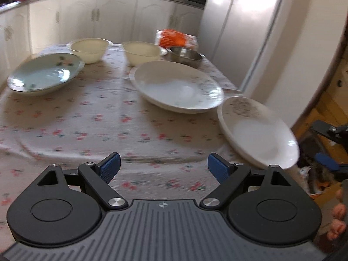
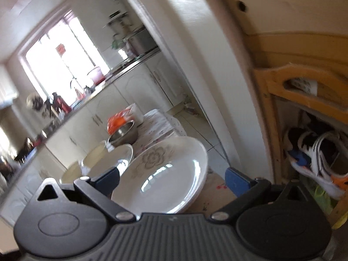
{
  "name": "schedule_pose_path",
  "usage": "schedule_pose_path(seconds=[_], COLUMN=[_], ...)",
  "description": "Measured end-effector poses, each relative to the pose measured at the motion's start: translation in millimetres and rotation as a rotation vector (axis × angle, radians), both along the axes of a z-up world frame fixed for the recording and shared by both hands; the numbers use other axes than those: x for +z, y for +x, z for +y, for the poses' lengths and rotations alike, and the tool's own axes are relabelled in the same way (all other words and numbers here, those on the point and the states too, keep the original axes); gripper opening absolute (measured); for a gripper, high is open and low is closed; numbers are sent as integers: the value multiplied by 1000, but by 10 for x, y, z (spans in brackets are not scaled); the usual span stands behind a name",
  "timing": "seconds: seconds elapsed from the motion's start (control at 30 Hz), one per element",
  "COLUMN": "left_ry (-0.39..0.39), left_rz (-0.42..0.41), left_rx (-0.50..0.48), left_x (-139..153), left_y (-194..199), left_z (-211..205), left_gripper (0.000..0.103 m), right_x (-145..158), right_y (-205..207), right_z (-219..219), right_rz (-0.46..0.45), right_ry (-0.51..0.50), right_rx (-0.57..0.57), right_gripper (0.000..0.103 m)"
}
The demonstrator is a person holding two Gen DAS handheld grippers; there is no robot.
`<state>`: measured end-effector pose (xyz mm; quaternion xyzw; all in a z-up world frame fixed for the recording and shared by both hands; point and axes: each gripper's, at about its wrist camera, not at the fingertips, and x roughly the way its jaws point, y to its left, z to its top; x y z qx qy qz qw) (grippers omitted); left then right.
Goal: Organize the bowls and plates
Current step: 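Grasp the white flower-print plate rim with the right gripper and lift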
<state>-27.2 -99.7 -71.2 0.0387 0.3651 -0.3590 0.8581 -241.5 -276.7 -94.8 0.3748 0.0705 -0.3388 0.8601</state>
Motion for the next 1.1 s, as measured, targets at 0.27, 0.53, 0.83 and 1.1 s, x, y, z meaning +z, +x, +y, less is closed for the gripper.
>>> schedule_pose_path(seconds=[0.27,0.53,0.83,1.1], left_ry=[-80,-100,-73,-96], left_rz=[61,110,92,97], left_rx=[-66,-108,-129,-172], left_x=[-126,-227,-362,-269], left_y=[130,261,329,244], left_z=[-473,-984,-1357,-1358], left_gripper=[102,83,63,59], right_x=[-146,-197,-274,-184], right_y=[-107,70,162,188], right_z=[-348,-627,-751,-653], right_rz=[-151,-226,-210,-166], right_ry=[103,126,150,120], right_rx=[2,74,125,136], right_gripper=[102,101,101,103])
